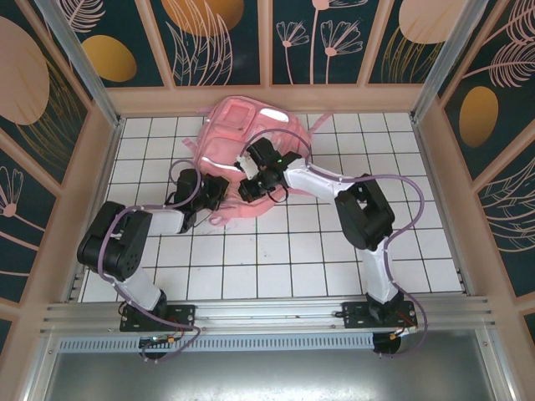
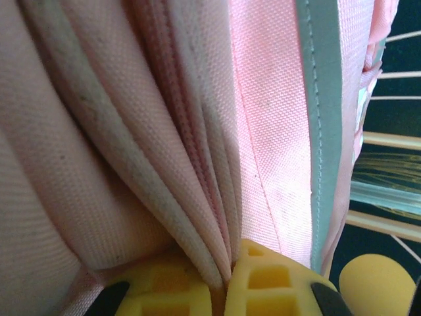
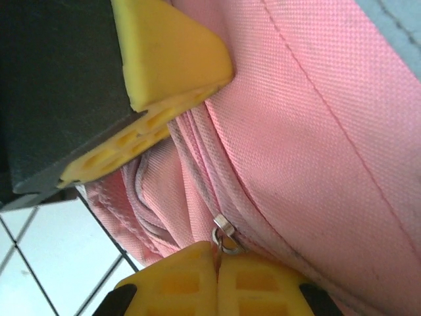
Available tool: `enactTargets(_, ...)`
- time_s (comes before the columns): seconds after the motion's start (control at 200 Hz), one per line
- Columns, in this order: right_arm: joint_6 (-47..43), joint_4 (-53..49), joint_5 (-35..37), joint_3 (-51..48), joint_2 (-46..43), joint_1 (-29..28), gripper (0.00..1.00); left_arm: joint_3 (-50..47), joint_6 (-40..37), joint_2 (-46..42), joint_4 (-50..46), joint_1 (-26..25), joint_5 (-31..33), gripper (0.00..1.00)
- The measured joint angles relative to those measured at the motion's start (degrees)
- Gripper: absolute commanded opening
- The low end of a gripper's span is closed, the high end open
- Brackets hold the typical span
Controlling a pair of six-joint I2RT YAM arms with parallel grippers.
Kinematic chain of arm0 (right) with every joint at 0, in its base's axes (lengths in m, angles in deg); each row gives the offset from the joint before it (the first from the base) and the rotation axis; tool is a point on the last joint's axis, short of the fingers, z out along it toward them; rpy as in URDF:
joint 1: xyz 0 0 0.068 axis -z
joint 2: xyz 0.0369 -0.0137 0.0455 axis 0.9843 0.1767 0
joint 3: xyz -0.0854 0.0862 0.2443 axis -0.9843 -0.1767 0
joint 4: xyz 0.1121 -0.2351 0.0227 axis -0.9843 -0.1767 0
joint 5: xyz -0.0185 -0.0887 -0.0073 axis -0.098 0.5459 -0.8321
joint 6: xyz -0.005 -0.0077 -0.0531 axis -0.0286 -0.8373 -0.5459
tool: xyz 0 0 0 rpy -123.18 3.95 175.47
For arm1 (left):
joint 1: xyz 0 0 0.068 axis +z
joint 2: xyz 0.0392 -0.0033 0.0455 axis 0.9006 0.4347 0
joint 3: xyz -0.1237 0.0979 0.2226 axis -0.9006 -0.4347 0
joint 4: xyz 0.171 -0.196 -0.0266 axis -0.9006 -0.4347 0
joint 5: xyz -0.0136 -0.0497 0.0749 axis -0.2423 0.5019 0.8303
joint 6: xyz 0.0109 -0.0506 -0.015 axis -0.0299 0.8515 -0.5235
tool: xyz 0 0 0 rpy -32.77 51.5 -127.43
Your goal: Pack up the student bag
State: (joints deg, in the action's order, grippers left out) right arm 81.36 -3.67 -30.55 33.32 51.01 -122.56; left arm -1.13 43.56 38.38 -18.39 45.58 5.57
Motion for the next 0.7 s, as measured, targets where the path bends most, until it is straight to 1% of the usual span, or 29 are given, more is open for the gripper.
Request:
enactTargets(0.12, -1.8, -4.1, 4.4, -0.5, -1.2, 0.9, 0.00, 0.0, -2.4, -1.7, -2.8, -0.2, 0.7, 0.00)
enactTargets(0.24, -2.5, -8.1, 6.9, 0.2, -1.3, 5.4, 0.00, 0.0, -4.8, -3.6, -5.6, -0.1, 1.5, 0.00)
enactTargets(0.325, -2.9, -9.9, 7.2, 3.1, -1.3, 8.0, 0.00, 0.0, -5.5, -5.0, -6.0, -0.5, 1.4, 0.00)
enactTargets(0.53, -3.3, -17.0, 12.0, 13.1, 0.8, 7.0, 0.01, 0.9, -6.2, -6.8, -5.7, -0.4, 1.6, 0.00)
enactTargets(0.55, -3.3, -17.2, 12.4, 13.6, 1.0, 6.9, 0.07, 1.0, -6.3, -6.8, -5.7, -0.3, 1.7, 0.06)
enactTargets(0.57, -3.3, -17.2, 12.6, 13.8, 1.1, 6.8, 0.17, 1.0, -6.4, -6.9, -5.8, -0.3, 1.8, 0.16)
enactTargets(0.575, -3.3, -17.1, 12.7, 13.8, 1.2, 6.8, 0.17, 1.0, -6.4, -6.9, -5.9, -0.2, 1.8, 0.18)
enactTargets(0.58, -3.3, -17.1, 12.7, 13.8, 1.2, 6.8, 0.21, 1.0, -6.6, -6.9, -5.9, -0.2, 1.8, 0.21)
enactTargets(0.585, -3.3, -17.1, 12.8, 13.8, 1.2, 6.8, 0.26, 1.0, -6.6, -6.9, -5.9, -0.2, 1.8, 0.25)
enactTargets(0.59, -3.3, -17.1, 12.8, 13.9, 1.2, 6.8, 0.29, 1.0, -6.6, -7.0, -6.0, -0.2, 1.8, 0.26)
enactTargets(0.6, -3.1, -17.0, 12.8, 13.9, 1.2, 6.8, 0.36, 1.1, -6.9, -7.0, -6.1, -0.2, 1.9, 0.34)
enactTargets(0.61, -3.1, -16.9, 12.9, 13.9, 1.2, 6.8, 0.42, 1.2, -7.2, -7.0, -6.3, -0.2, 2.0, 0.42)
enactTargets(0.615, -3.1, -16.9, 12.9, 13.9, 1.2, 6.8, 0.42, 1.2, -7.2, -7.0, -6.4, -0.2, 2.0, 0.45)
enactTargets(0.62, -3.1, -16.9, 13.0, 13.9, 1.2, 6.8, 0.49, 1.2, -7.3, -7.1, -6.4, -0.2, 2.0, 0.49)
enactTargets(0.645, -2.9, -16.4, 14.0, 13.7, 1.2, 6.8, 0.65, 1.4, -8.0, -7.3, -7.4, -0.1, 2.3, 0.65)
enactTargets(0.675, -2.8, -15.3, 15.1, 13.0, 0.9, 7.1, 0.87, 1.6, -9.2, -7.9, -9.2, 0.1, 3.0, 0.77)
enactTargets(0.7, -2.7, -13.9, 15.8, 11.9, 0.5, 7.6, 0.96, 1.8, -10.2, -8.5, -10.8, 0.3, 3.5, 0.85)
